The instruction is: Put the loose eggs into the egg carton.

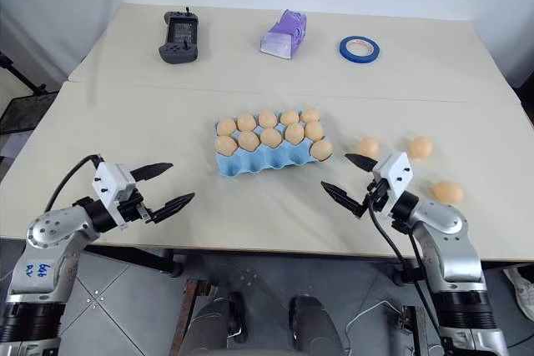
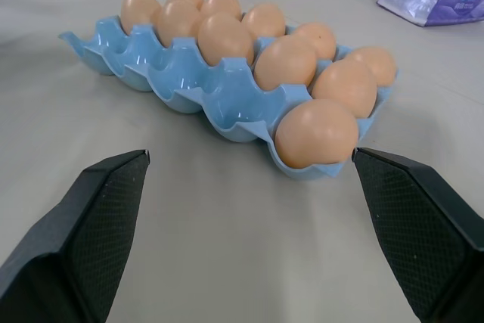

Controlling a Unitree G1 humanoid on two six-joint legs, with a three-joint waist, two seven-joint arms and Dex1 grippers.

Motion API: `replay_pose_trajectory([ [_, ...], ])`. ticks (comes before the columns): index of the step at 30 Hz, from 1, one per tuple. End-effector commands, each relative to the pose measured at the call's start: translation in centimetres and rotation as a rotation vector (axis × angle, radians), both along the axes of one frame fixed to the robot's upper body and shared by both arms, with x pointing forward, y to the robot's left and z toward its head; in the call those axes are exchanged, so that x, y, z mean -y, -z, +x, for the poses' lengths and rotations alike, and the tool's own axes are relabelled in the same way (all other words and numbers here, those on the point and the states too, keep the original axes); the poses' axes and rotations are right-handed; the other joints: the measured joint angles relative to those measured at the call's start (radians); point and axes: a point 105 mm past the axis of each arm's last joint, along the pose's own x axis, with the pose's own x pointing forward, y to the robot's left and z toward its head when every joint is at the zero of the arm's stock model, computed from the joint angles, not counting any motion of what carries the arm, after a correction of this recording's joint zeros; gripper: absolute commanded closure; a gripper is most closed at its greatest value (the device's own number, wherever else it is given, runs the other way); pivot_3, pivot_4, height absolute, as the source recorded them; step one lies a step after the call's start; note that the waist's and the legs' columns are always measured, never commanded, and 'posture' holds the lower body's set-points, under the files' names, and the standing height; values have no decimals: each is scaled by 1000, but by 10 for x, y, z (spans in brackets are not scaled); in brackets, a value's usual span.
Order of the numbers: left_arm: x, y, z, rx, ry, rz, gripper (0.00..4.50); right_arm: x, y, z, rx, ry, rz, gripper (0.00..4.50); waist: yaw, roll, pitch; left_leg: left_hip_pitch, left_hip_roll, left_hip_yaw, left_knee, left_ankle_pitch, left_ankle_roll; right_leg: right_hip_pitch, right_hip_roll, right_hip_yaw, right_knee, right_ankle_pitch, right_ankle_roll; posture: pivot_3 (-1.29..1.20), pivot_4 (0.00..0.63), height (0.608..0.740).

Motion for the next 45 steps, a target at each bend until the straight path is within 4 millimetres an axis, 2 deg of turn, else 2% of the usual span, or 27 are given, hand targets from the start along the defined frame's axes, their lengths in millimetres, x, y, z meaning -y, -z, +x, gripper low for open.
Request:
replay_pose_trajectory([
  [1, 6, -10, 1, 55, 11, -5, 95, 1, -12, 0, 58, 8, 11, 0, -1, 0, 0, 0, 0, 0, 0, 0, 0, 0, 0, 0, 0, 0, 0, 0, 150, 740],
  [6, 23, -19, 5, 63, 91, -92, 95, 11, -20, -3, 101, 81, 24, 0, 3, 0, 0, 0, 0, 0, 2, 0, 0, 0, 0, 0, 1, 0, 0, 0, 150, 740],
  [9, 43, -23, 6, 55, 186, -125, 95, 34, -28, -9, 135, 194, 32, 0, 10, 0, 0, 0, 0, 0, 2, 0, 0, 1, 0, 0, 1, 0, 1, 0, 150, 740],
  [14, 75, -17, 12, 59, 312, -96, 95, 91, -36, -32, 177, 491, 98, 0, 16, 0, 0, 0, -1, 0, 3, 0, 0, 2, 0, 0, 1, 1, 2, 0, 150, 740],
  [17, 101, -7, 16, 44, 394, -76, 95, 134, -17, -61, 182, 739, 77, 0, 25, 0, 0, 0, -1, -1, 4, 1, 1, 2, 2, 0, 1, 1, 2, 0, 150, 740],
  [19, 110, -2, 18, 34, 426, -66, 95, 150, -6, -75, 174, 850, 88, 0, 27, 0, -1, 0, 0, -3, 6, 1, 0, 3, 2, -1, 1, 1, 2, 0, 150, 740],
  [22, 117, 0, 19, 29, 449, -58, 95, 148, 9, -82, 136, 878, 92, 0, 5, 1, -1, 0, 0, -1, 6, 0, 0, 3, 2, 0, 1, 1, 3, 0, 150, 740],
  [26, 121, -2, 17, 28, 474, -72, 95, 148, 20, -85, 112, 905, 101, 0, -9, 3, -2, 2, 0, -1, 6, 1, 1, 3, 2, 1, 3, 2, 3, 0, 150, 740],
  [29, 122, -4, 15, 31, 490, -76, 95, 147, 24, -82, 103, 901, 102, 0, -10, 4, -2, 2, 0, -2, 6, 2, 1, 3, 2, 0, 4, 2, 3, 0, 150, 740],
  [31, 121, -3, 11, 29, 497, -78, 95, 149, 24, -73, 96, 880, 89, 0, -9, 4, -3, 2, -1, -2, 6, 2, 1, 3, 2, 0, 4, 2, 3, 0, 150, 740],
  [34, 120, -2, 7, 30, 492, -82, 95, 164, 22, -51, 83, 861, 59, 0, -17, 5, -2, 2, -1, -1, 7, 1, 2, 3, 1, 1, 4, 2, 3, 0, 150, 740],
  [39, 118, -3, 3, 34, 475, -87, 95, 181, 25, -27, 39, 825, 23, 0, -19, 5, -2, 2, -2, -2, 9, 2, 3, 4, 1, 0, 4, 3, 4, 0, 150, 740],
  [42, 116, -4, 2, 36, 458, -92, 95, 182, 29, -14, 16, 795, 23, 0, -17, 5, -2, 2, -2, -4, 8, 2, 3, 5, 2, -1, 4, 2, 4, 0, 150, 740],
  [45, 113, -5, 0, 38, 447, -90, 95, 173, 37, -3, -28, 739, 33, 0, -18, 5, -2, 1, -2, -4, 9, 3, 5, 5, 2, 0, 4, 2, 4, 0, 150, 740],
])
